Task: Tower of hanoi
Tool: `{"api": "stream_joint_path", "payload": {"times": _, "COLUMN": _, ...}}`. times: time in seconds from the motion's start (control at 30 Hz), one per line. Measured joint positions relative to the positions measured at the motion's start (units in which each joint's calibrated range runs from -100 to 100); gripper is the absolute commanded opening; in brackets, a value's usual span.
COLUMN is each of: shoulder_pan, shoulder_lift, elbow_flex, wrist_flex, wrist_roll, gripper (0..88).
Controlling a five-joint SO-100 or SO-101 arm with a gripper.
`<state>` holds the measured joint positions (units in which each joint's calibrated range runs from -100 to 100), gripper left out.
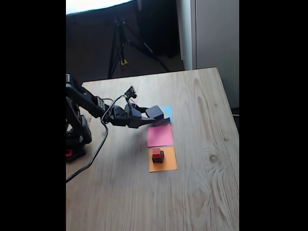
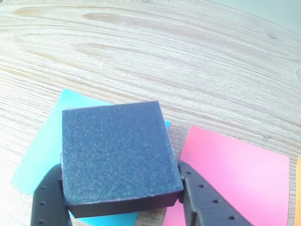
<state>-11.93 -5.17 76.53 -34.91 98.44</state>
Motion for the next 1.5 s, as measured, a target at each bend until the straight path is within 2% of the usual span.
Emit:
{"api": "stream_joint_path", "payload": {"times": 0.7, "shoulder_pan": -0.41, "shoulder_lift": 5.47, "elbow_flex": -3.04, "wrist_flex": -3.44, "wrist_roll": 0.00, "gripper": 17.5}}
{"api": "stream_joint_path", "payload": {"times": 0.97, "shoulder_pan": -0.41, "shoulder_lift": 5.47, "elbow_flex": -3.22, "wrist_flex": -4.08, "wrist_roll": -0.87, "gripper": 25.4}}
{"api": "stream_joint_path", "payload": {"times": 1.17, "shoulder_pan": -0.41, "shoulder_lift": 5.47, "elbow_flex": -3.22, "wrist_flex": -4.08, "wrist_roll": -4.34, "gripper": 29.7}}
{"api": "stream_joint_path", "payload": {"times": 1.3, "shoulder_pan": -0.41, "shoulder_lift": 4.96, "elbow_flex": -1.83, "wrist_flex": -4.08, "wrist_roll": -4.69, "gripper": 31.1}}
{"api": "stream_joint_path", "payload": {"times": 1.5, "shoulder_pan": -0.41, "shoulder_lift": -2.31, "elbow_flex": -0.78, "wrist_flex": -0.80, "wrist_roll": -11.81, "gripper": 31.2}}
